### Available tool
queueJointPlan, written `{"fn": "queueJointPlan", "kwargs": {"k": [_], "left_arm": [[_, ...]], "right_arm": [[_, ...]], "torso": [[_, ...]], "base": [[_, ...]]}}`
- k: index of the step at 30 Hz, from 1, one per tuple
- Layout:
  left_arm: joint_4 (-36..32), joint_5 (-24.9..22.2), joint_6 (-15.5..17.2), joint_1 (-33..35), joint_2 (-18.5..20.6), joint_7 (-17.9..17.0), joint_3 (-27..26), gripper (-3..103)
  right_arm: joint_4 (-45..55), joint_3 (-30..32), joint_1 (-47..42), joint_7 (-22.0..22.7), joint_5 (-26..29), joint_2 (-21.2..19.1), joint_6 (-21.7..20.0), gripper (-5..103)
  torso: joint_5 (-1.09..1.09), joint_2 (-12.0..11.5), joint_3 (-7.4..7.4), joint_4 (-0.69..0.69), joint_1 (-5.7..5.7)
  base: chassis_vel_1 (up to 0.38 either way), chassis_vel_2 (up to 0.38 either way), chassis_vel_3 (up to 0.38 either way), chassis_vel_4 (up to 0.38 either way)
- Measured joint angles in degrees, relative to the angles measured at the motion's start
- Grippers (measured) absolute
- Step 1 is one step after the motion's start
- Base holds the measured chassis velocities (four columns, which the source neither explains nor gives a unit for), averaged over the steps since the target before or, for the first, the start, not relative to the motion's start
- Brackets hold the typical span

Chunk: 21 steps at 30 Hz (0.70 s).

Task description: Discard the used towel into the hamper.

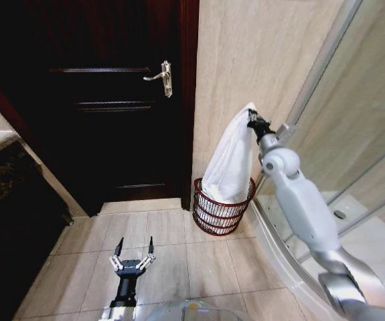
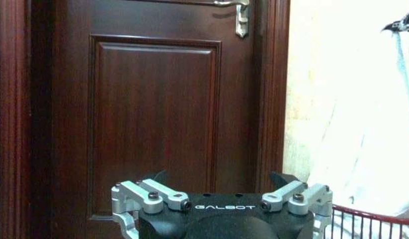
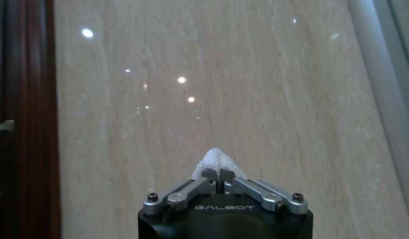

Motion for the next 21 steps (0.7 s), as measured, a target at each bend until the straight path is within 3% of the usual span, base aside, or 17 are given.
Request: {"fn": "queueJointPlan", "kwargs": {"k": [21], "left_arm": [[-0.66,2.52,-0.67,1.11,0.0,-0.11,1.85,100]], "right_arm": [[13.26,7.28,-17.3,-0.3,-1.12,-0.58,0.29,2]], "torso": [[-0.01,-4.76,-3.27,0.01,-1.47]], "base": [[-0.038,0.033,0.036,-0.038]]}}
